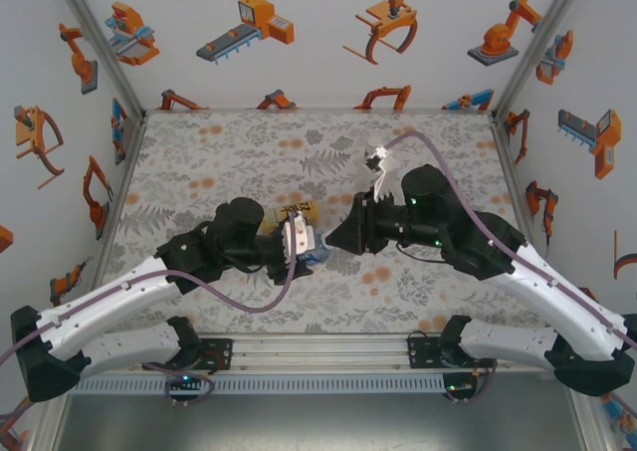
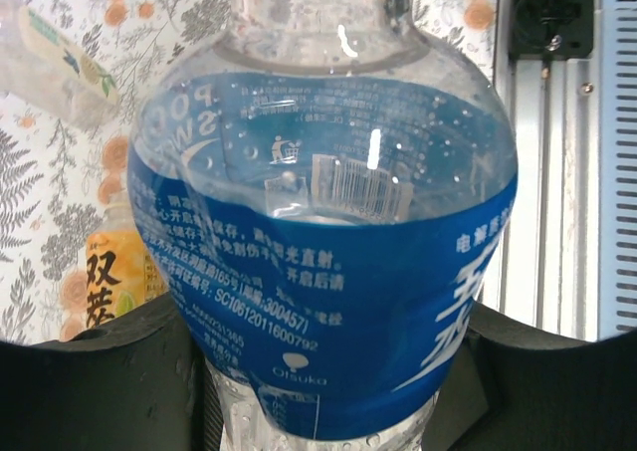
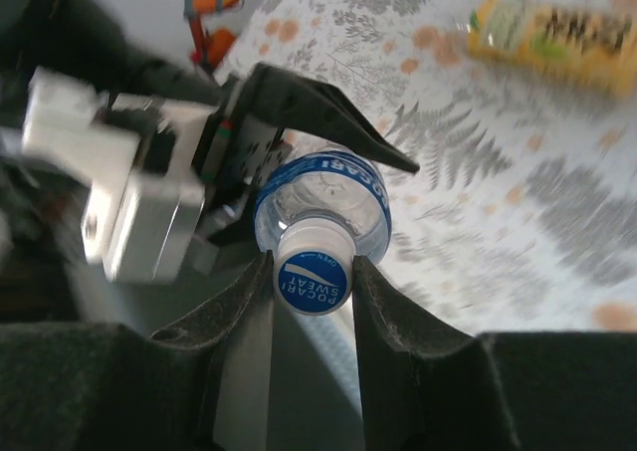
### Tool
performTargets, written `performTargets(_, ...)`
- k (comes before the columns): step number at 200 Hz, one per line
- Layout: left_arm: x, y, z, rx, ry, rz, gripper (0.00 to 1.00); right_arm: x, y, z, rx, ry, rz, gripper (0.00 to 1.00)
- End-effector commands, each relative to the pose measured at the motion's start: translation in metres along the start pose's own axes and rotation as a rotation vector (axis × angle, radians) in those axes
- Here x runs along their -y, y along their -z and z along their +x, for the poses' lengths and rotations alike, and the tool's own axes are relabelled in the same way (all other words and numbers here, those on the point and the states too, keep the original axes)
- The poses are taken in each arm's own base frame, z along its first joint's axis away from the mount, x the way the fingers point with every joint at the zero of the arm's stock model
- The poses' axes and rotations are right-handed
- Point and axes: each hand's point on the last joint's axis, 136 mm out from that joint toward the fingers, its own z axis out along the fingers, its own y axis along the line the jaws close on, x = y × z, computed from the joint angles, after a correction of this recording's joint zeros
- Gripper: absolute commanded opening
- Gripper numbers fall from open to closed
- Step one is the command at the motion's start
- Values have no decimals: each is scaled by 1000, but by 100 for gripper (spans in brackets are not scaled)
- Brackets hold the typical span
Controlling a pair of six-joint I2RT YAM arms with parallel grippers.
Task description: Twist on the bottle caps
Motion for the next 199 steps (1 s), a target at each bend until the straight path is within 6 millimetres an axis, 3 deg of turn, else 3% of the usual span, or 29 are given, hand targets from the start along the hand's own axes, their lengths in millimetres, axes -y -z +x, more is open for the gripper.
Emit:
performTargets(1,-4,5,-34,132,-87,-19,0,53,-9,6,93,-558,211,0)
performTargets(23,-5,4,-34,126,-87,-21,0,56,-17,8,92,-582,214,0)
performTargets(54,-1,4,-34,124,-84,2,0,55,-10,3,85,-504,250,5)
performTargets(100,1,6,-30,112,-71,8,0,38,7,-23,182,-338,171,35)
performTargets(119,4,8,-32,121,-68,22,0,18,18,-38,243,-196,78,42)
performTargets(148,7,9,-34,133,-64,39,0,0,35,-47,277,45,32,41)
performTargets(199,14,11,-35,139,-62,77,0,-44,51,-35,225,521,-143,41)
